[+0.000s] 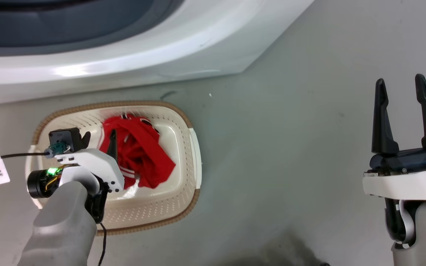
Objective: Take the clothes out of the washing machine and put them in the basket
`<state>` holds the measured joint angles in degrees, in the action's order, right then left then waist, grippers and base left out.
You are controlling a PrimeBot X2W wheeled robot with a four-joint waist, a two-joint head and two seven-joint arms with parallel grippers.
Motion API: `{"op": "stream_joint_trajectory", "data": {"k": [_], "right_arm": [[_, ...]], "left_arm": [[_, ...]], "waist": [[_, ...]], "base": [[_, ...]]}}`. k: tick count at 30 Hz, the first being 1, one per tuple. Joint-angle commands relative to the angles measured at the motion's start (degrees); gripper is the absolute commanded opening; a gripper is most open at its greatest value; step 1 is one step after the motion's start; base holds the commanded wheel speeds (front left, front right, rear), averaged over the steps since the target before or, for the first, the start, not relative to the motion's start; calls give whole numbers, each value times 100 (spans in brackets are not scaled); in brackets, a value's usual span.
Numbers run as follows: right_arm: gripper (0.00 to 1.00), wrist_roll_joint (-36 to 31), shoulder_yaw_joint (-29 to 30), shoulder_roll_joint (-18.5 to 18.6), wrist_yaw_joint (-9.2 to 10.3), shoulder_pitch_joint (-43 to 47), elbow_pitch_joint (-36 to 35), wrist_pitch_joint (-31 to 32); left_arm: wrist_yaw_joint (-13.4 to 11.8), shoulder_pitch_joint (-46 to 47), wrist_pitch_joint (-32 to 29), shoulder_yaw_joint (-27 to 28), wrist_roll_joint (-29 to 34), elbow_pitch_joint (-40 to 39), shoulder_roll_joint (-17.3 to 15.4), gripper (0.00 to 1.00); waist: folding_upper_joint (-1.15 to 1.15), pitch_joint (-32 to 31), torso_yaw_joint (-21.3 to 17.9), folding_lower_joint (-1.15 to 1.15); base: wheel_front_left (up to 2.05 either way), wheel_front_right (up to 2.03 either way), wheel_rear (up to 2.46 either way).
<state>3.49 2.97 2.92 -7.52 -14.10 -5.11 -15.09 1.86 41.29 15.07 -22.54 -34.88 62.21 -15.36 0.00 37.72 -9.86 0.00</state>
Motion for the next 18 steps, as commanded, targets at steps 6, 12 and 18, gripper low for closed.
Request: {"op": "stream_joint_trajectory", "data": {"k": [6,12,18], "right_arm": [[100,-49,-4,-8,5,183,225,-13],[100,-30,-5,-8,5,365,304,-12],[100,106,98,-8,6,531,353,-12]], "left_arm": [[-18,-845,14,658,556,-1121,35,100],[-25,-1543,15,1194,1142,-2179,135,100],[62,-2226,15,1657,1642,-3127,394,100]], "waist": [[0,-1097,334,0],[0,-1531,417,0],[0,-1858,458,0]], "base": [[0,0,0],[0,0,0],[0,0,0]]}}
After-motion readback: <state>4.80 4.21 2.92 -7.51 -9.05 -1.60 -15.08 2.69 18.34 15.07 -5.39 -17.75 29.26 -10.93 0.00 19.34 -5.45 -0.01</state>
